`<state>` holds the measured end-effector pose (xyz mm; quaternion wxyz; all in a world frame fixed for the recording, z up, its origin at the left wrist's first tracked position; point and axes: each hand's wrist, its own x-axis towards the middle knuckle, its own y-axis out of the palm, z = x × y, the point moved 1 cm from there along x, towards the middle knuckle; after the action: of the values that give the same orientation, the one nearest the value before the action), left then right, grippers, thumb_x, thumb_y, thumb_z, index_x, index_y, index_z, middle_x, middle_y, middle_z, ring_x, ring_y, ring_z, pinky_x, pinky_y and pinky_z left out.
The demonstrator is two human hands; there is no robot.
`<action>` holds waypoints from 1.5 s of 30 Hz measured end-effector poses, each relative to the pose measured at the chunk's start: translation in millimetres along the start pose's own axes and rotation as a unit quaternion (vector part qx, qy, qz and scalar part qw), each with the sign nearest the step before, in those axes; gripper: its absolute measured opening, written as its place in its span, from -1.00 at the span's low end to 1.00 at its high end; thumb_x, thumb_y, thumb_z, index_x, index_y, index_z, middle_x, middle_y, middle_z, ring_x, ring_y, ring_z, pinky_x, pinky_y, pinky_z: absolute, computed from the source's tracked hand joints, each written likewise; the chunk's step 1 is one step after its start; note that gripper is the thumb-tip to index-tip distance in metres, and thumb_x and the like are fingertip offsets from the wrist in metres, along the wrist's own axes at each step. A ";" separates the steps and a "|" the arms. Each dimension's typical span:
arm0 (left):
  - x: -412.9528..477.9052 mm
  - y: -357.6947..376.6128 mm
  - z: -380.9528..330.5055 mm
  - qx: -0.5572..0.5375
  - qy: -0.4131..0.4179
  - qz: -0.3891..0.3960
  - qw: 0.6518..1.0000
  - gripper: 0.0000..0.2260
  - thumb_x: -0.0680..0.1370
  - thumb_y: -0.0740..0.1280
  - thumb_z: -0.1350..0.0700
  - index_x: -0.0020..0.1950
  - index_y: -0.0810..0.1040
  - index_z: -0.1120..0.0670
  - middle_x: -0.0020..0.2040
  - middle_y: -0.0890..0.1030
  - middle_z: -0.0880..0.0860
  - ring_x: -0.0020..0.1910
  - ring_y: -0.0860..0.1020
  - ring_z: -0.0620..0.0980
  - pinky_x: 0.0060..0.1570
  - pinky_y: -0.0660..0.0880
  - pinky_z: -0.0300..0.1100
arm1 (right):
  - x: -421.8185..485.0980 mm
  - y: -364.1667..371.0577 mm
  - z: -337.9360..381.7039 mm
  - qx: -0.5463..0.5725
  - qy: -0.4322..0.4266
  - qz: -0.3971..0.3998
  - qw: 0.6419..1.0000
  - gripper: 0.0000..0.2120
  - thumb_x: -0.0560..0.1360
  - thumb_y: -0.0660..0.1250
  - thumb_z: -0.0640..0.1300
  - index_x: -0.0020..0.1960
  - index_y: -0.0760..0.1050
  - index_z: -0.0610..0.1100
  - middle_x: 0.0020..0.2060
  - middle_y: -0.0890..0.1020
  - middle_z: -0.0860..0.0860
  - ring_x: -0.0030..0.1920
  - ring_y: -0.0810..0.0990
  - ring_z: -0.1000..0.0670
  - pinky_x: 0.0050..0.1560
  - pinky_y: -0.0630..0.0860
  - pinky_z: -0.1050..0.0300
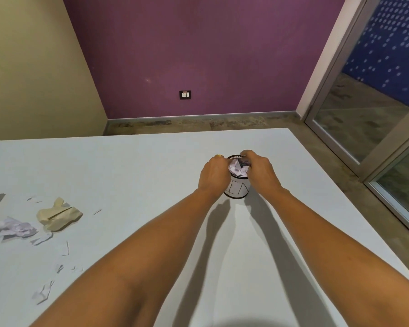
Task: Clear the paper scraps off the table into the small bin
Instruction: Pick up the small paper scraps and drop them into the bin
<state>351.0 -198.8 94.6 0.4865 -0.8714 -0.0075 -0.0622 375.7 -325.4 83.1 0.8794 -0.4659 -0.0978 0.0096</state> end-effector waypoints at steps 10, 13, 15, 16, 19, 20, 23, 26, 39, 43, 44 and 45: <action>-93.7 -27.0 42.1 -0.020 -0.041 -0.017 0.999 -0.66 0.54 0.19 0.25 0.32 0.45 0.11 0.26 0.53 0.11 0.19 0.51 0.08 0.15 0.41 -0.10 | -101.5 15.0 22.7 0.012 -0.043 0.081 0.996 -0.56 0.49 0.07 -0.41 0.29 0.43 -0.14 0.06 0.52 -0.08 0.08 0.49 -0.07 0.12 0.40 0.10; -132.6 -39.7 61.3 -0.023 -0.057 -0.013 0.998 -0.68 0.54 0.20 0.24 0.30 0.47 0.11 0.22 0.56 0.11 0.11 0.55 0.09 0.15 0.42 -0.09 | -140.1 30.3 33.5 0.037 -0.050 0.136 0.989 -0.62 0.56 0.04 -0.28 0.30 0.42 -0.07 -0.01 0.42 0.03 0.01 0.39 0.06 0.10 0.29 0.22; -159.9 -48.9 77.4 -0.024 -0.082 -0.016 0.996 -0.69 0.54 0.21 0.23 0.28 0.48 0.10 0.19 0.57 0.10 0.08 0.55 0.09 0.14 0.43 -0.10 | -168.5 42.1 43.6 0.020 -0.069 0.181 0.981 -0.66 0.57 0.11 -0.25 0.32 0.39 -0.08 0.14 0.50 -0.03 0.15 0.47 -0.03 0.18 0.36 0.15; -174.0 -52.6 85.5 -0.021 -0.095 -0.016 0.995 -0.70 0.55 0.21 0.22 0.27 0.48 0.10 0.18 0.57 0.09 0.07 0.55 0.09 0.14 0.42 -0.10 | -182.9 48.9 48.0 0.016 -0.076 0.192 0.978 -0.66 0.57 0.15 -0.26 0.33 0.38 -0.10 0.22 0.50 -0.04 0.22 0.47 -0.05 0.21 0.37 0.15; -218.6 -57.3 105.7 -0.002 -0.130 -0.008 0.992 -0.70 0.55 0.20 0.21 0.26 0.50 0.08 0.18 0.57 0.07 0.05 0.57 0.08 0.12 0.45 -0.09 | -226.0 66.4 62.9 0.030 -0.110 0.191 0.975 -0.70 0.59 0.16 -0.24 0.30 0.41 -0.13 0.28 0.50 -0.01 0.28 0.47 0.01 0.26 0.34 0.30; -233.2 -57.2 111.5 0.000 -0.139 -0.009 0.990 -0.71 0.55 0.20 0.21 0.26 0.50 0.08 0.18 0.57 0.07 0.05 0.57 0.07 0.12 0.46 -0.09 | -238.6 72.0 68.9 0.025 -0.123 0.194 0.973 -0.70 0.60 0.14 -0.21 0.31 0.42 -0.14 0.31 0.49 0.01 0.31 0.45 0.04 0.30 0.32 0.30; -274.2 -55.6 128.1 0.000 -0.176 -0.019 0.984 -0.70 0.55 0.18 0.24 0.25 0.51 0.08 0.20 0.57 0.09 0.09 0.56 0.07 0.14 0.46 -0.09 | -271.9 87.7 86.1 0.022 -0.130 0.222 0.966 -0.68 0.61 0.11 -0.13 0.35 0.39 -0.11 0.38 0.41 0.04 0.36 0.40 0.07 0.37 0.27 0.27; -311.1 -52.9 144.4 -0.004 -0.211 -0.020 0.977 -0.70 0.55 0.18 0.28 0.24 0.52 0.11 0.21 0.57 0.11 0.16 0.54 0.07 0.18 0.43 -0.10 | -297.1 99.2 101.7 0.017 -0.134 0.263 0.955 -0.63 0.60 0.14 -0.10 0.39 0.33 -0.09 0.44 0.32 0.02 0.41 0.34 0.05 0.40 0.23 0.24; -379.8 -40.7 148.2 0.076 -0.122 0.144 0.979 -0.66 0.62 0.07 0.13 0.39 0.36 0.02 0.47 0.29 0.12 0.44 0.29 0.00 0.33 0.29 -0.16 | -348.3 122.7 126.2 -0.080 -0.213 0.304 0.925 -0.63 0.63 0.01 -0.24 0.42 0.29 -0.16 0.48 0.25 -0.06 0.50 0.16 -0.05 0.45 0.21 0.08; -385.9 -39.9 142.5 0.136 -0.096 0.168 0.972 -0.74 0.60 0.05 0.19 0.11 0.50 0.18 -0.11 0.43 0.07 0.09 0.50 0.11 0.04 0.37 -0.06 | -355.8 118.8 124.1 -0.079 -0.177 0.307 0.932 -0.66 0.62 0.01 -0.26 0.35 0.34 -0.27 0.40 0.35 -0.17 0.45 0.25 -0.11 0.40 0.29 -0.02; -387.4 -40.4 141.3 0.147 -0.094 0.170 0.970 -0.76 0.60 0.05 0.19 0.03 0.50 0.19 -0.26 0.31 -0.03 0.00 0.49 0.13 -0.05 0.35 -0.06 | -358.1 118.3 122.7 -0.082 -0.171 0.306 0.933 -0.69 0.62 0.02 -0.27 0.30 0.38 -0.30 0.34 0.41 -0.19 0.41 0.29 -0.13 0.35 0.34 -0.03; -388.1 -40.5 140.9 0.158 -0.093 0.173 0.968 -0.78 0.58 0.06 0.21 -0.02 0.49 0.19 -0.32 0.22 -0.07 -0.06 0.48 0.14 -0.10 0.34 -0.04 | -359.9 118.4 121.0 -0.079 -0.158 0.307 0.935 -0.70 0.61 0.02 -0.28 0.25 0.40 -0.31 0.29 0.45 -0.19 0.37 0.33 -0.13 0.31 0.37 -0.04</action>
<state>-22.9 -39.4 10.9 0.6185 -0.7735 0.0883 0.1061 9.7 -198.5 -6.7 0.7672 -0.5338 -0.0882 0.3446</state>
